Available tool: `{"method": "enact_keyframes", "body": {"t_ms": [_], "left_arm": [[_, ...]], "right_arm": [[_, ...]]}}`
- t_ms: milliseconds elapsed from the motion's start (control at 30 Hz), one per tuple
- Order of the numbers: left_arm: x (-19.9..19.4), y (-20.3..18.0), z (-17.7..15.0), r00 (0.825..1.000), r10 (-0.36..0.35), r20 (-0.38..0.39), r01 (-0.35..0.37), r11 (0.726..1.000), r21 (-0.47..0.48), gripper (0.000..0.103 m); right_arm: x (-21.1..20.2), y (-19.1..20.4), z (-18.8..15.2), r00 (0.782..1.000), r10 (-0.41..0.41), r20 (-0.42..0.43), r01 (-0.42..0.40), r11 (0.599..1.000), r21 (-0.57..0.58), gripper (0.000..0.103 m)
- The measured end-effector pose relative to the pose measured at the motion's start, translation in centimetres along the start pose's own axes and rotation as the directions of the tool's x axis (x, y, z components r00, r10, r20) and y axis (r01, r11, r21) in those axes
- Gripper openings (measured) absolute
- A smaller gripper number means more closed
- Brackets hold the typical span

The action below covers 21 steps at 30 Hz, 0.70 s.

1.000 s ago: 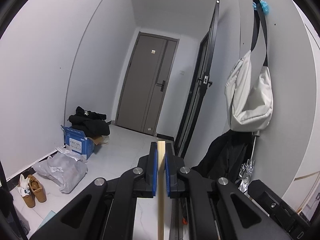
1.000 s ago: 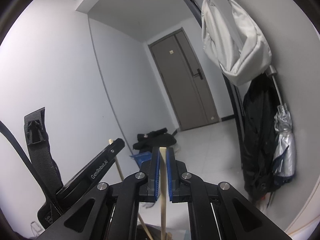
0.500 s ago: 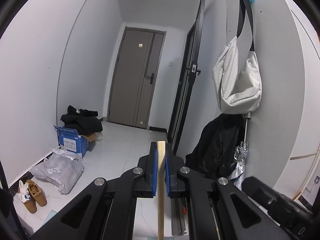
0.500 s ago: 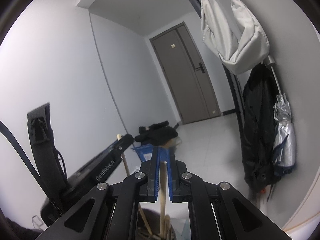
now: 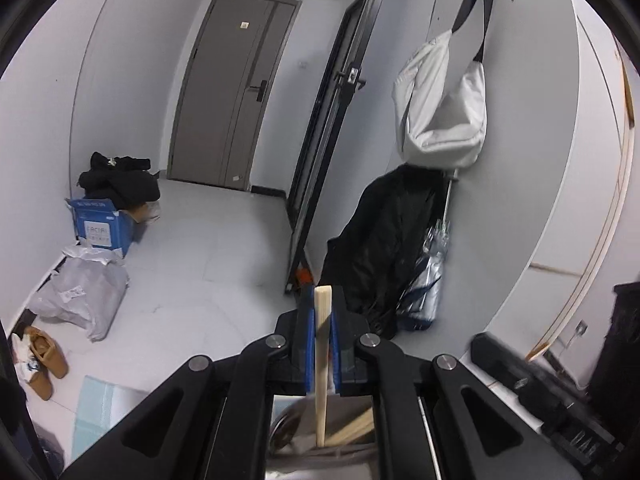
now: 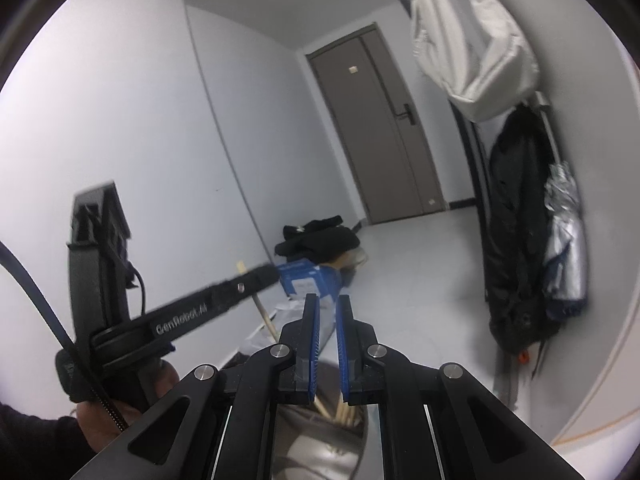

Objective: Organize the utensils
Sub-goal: 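Open both tools to drop the chopsticks into the holder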

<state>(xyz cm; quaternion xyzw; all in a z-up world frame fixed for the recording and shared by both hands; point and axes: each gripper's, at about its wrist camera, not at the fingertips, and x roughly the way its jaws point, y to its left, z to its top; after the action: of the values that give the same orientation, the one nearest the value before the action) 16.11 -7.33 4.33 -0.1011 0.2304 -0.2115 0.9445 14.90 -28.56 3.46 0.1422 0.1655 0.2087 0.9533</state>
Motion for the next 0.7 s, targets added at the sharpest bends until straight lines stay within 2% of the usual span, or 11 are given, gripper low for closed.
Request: {"method": "enact_keyframes", "body": {"t_ms": [67, 133, 167, 267, 300, 333, 367, 400, 467, 533, 700], "left_arm": [[0.2, -0.1, -0.2, 0.997, -0.042, -0.060, 0.042, 0.999, 0.009, 0.004], [-0.1, -0.3, -0.3, 0.994, -0.064, -0.085, 0.065, 0.998, 0.011, 0.005], [0.2, -0.4, -0.3, 0.986, -0.103, -0.128, 0.105, 0.994, 0.006, 0.011], [0.1, -0.5, -0.3, 0.974, -0.118, -0.193, 0.120, 0.993, -0.003, 0.037], [-0.2, -0.6, -0.4, 0.966, -0.146, -0.212, 0.147, 0.989, -0.011, 0.040], [-0.4, -0.6, -0.5, 0.965, -0.136, -0.222, 0.136, 0.991, -0.015, 0.042], [-0.3, -0.5, -0.6, 0.962, -0.126, -0.241, 0.127, 0.992, -0.014, 0.051], [-0.2, -0.6, -0.8, 0.956, -0.118, -0.267, 0.119, 0.993, -0.013, 0.054], [-0.5, -0.8, -1.0, 0.955, -0.092, -0.283, 0.098, 0.995, 0.009, 0.057], [-0.9, -0.9, -1.2, 0.960, -0.038, -0.278, 0.052, 0.998, 0.042, 0.057], [-2.2, 0.0, -1.3, 0.965, 0.025, -0.259, -0.016, 0.999, 0.036, 0.059]], "right_arm": [[-1.1, -0.1, -0.6, 1.000, -0.023, 0.000, 0.023, 1.000, 0.012, 0.009], [-1.9, -0.1, -0.9, 0.999, -0.035, -0.011, 0.035, 0.999, 0.018, 0.010], [-2.3, 0.0, -1.2, 0.999, -0.045, -0.016, 0.045, 0.999, 0.019, 0.011], [-3.3, 0.4, -1.6, 0.997, -0.069, -0.028, 0.069, 0.997, 0.015, 0.025], [-3.7, 0.5, -1.7, 0.997, -0.073, -0.027, 0.073, 0.997, 0.013, 0.030], [-4.1, 0.6, -1.9, 0.997, -0.074, -0.025, 0.074, 0.997, 0.012, 0.033], [-4.6, 0.8, -2.0, 0.997, -0.074, -0.027, 0.075, 0.997, 0.009, 0.035], [-5.0, 1.0, -2.1, 0.996, -0.080, -0.029, 0.080, 0.997, 0.004, 0.038], [-5.7, 1.4, -2.4, 0.996, -0.085, -0.031, 0.085, 0.996, -0.004, 0.041], [-6.5, 1.9, -2.8, 0.996, -0.086, -0.030, 0.086, 0.996, -0.013, 0.042], [-7.9, 3.1, -4.0, 0.996, -0.085, -0.040, 0.083, 0.996, -0.044, 0.043]]}}
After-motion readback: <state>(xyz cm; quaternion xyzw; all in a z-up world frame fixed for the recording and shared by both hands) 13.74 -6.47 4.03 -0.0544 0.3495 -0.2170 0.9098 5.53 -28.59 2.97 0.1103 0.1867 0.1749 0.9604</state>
